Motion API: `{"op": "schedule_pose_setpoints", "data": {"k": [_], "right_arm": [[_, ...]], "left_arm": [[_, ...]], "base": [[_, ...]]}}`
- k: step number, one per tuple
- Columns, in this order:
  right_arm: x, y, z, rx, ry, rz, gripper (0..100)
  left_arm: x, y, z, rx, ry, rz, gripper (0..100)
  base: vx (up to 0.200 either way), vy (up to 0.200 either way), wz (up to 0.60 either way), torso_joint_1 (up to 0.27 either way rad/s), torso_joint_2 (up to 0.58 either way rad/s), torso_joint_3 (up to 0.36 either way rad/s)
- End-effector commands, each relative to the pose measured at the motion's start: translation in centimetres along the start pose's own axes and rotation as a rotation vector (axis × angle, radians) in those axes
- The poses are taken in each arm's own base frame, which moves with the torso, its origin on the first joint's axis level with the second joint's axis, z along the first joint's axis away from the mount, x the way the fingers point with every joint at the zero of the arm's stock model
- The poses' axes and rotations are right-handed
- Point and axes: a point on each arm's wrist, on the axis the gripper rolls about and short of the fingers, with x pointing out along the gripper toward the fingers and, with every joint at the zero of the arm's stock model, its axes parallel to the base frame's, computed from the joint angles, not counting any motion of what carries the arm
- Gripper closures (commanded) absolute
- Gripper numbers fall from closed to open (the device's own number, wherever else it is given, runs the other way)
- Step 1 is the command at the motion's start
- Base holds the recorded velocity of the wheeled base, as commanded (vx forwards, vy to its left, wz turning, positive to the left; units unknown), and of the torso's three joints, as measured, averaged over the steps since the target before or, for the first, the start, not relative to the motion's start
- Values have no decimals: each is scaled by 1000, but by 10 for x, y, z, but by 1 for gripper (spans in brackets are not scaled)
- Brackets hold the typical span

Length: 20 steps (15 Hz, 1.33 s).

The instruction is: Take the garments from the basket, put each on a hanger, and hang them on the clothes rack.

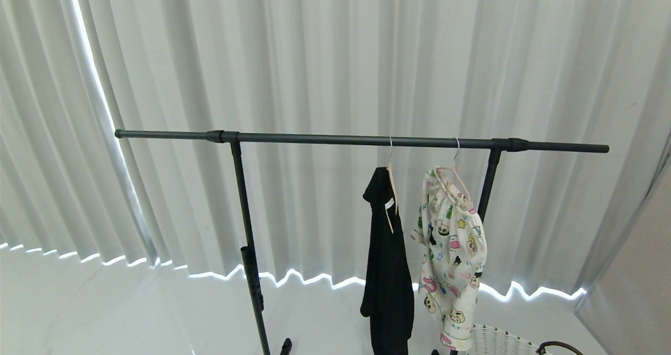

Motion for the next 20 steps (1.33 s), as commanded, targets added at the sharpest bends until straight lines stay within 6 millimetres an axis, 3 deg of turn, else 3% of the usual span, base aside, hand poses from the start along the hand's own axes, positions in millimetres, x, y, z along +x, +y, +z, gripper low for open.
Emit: {"op": "schedule_pose_setpoints", "data": {"k": [1, 13, 15, 20], "right_arm": [[0, 0, -1, 14, 6, 55, 0], [-1, 0, -1, 38, -5, 63, 0], [-8, -1, -3, 24, -99, 117, 0], [-8, 0, -3, 102, -93, 113, 0]], "left_arm": [[0, 0, 0, 0, 3, 2, 0], [-6, -1, -2, -4, -78, 56, 0], [-6, -1, -2, -4, -78, 56, 0], [-6, -1, -2, -4, -78, 56, 0]], "base": [[0, 0, 0, 0, 0, 0], [0, 0, 0, 0, 0, 0], [0, 0, 0, 0, 0, 0], [0, 0, 0, 0, 0, 0]]}}
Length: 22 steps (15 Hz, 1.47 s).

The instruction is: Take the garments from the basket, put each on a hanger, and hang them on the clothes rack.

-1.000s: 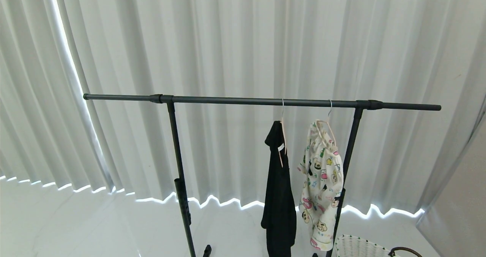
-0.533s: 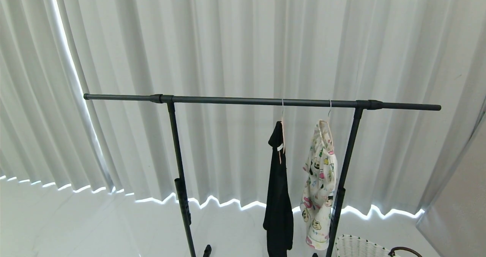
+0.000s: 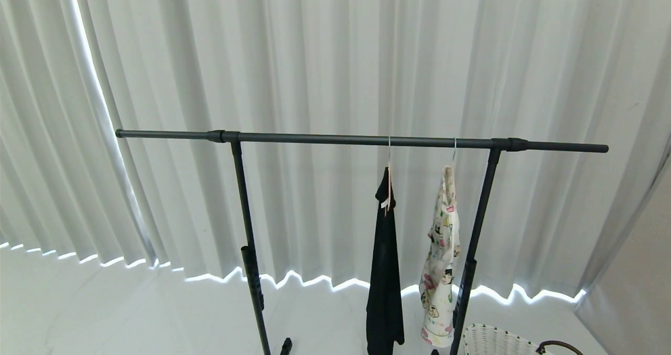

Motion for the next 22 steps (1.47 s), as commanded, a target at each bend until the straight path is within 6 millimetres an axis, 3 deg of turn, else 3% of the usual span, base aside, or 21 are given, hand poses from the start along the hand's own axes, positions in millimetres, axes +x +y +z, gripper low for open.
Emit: {"op": "schedule_pose_setpoints", "data": {"k": [1, 22], "right_arm": [[-1, 0, 0, 30, -8, 1, 0], [-1, 0, 0, 43, -8, -1, 0]], "left_arm": [[0, 0, 0, 0, -1, 0, 0], [0, 0, 0, 0, -1, 0, 0]], "base": [[0, 0, 0, 0, 0, 0], [0, 0, 0, 0, 0, 0]]}}
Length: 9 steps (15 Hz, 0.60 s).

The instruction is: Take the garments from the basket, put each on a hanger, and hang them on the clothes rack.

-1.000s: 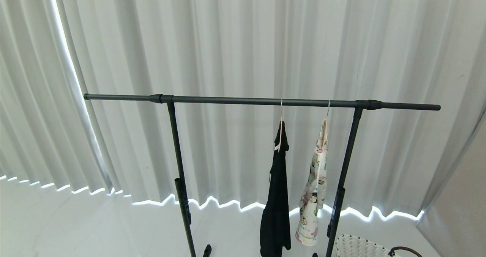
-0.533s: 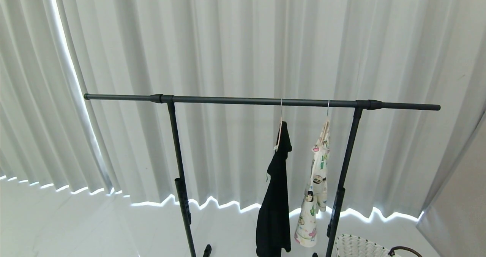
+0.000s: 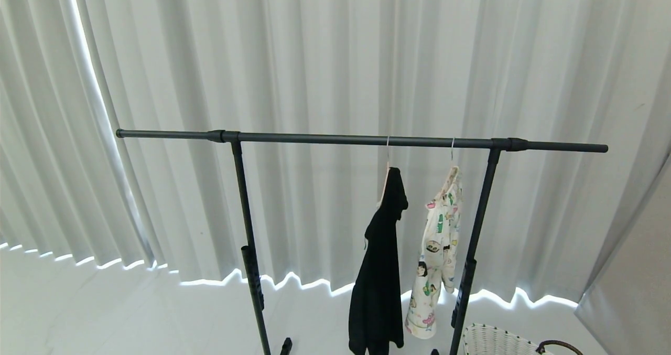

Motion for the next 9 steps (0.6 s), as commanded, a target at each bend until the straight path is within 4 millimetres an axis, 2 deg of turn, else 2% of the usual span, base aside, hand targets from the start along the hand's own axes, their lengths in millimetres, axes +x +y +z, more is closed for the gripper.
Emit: {"op": "schedule_pose_setpoints", "data": {"k": [1, 9], "right_arm": [[0, 0, 0, 0, -2, 1, 0], [0, 0, 0, -1, -2, 0, 0]], "left_arm": [[0, 0, 0, -1, -1, 0, 0], [0, 0, 0, -1, -1, 0, 0]], "base": [[0, 0, 0, 0, 0, 0], [0, 0, 0, 0, 0, 0]]}}
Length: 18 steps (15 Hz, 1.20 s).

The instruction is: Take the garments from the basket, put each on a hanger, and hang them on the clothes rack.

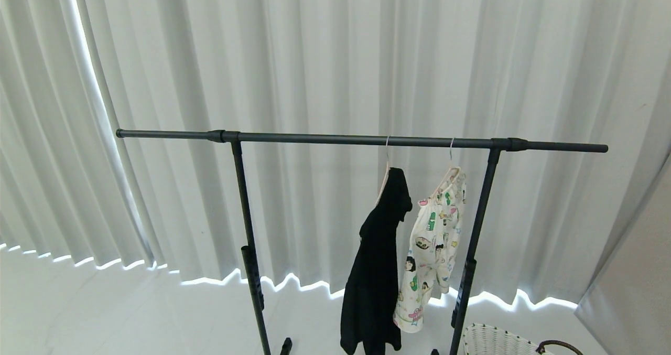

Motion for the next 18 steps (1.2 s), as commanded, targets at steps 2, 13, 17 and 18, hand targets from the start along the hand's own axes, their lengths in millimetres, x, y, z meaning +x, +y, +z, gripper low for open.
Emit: {"op": "schedule_pose_setpoints", "data": {"k": [2, 13, 17, 18], "right_arm": [[0, 0, 0, 0, -2, 1, 0], [0, 0, 0, 0, -2, 1, 0], [0, 0, 0, -1, -2, 0, 0], [0, 0, 0, -1, -2, 0, 0]], "left_arm": [[0, 0, 0, 0, 0, 0, 0], [0, 0, 0, 0, 0, 0, 0], [0, 0, 0, 0, 0, 0, 0], [0, 0, 0, 0, 0, 0, 0]], "base": [[0, 0, 0, 0, 0, 0], [0, 0, 0, 0, 0, 0], [0, 0, 0, 0, 0, 0], [0, 0, 0, 0, 0, 0]]}}
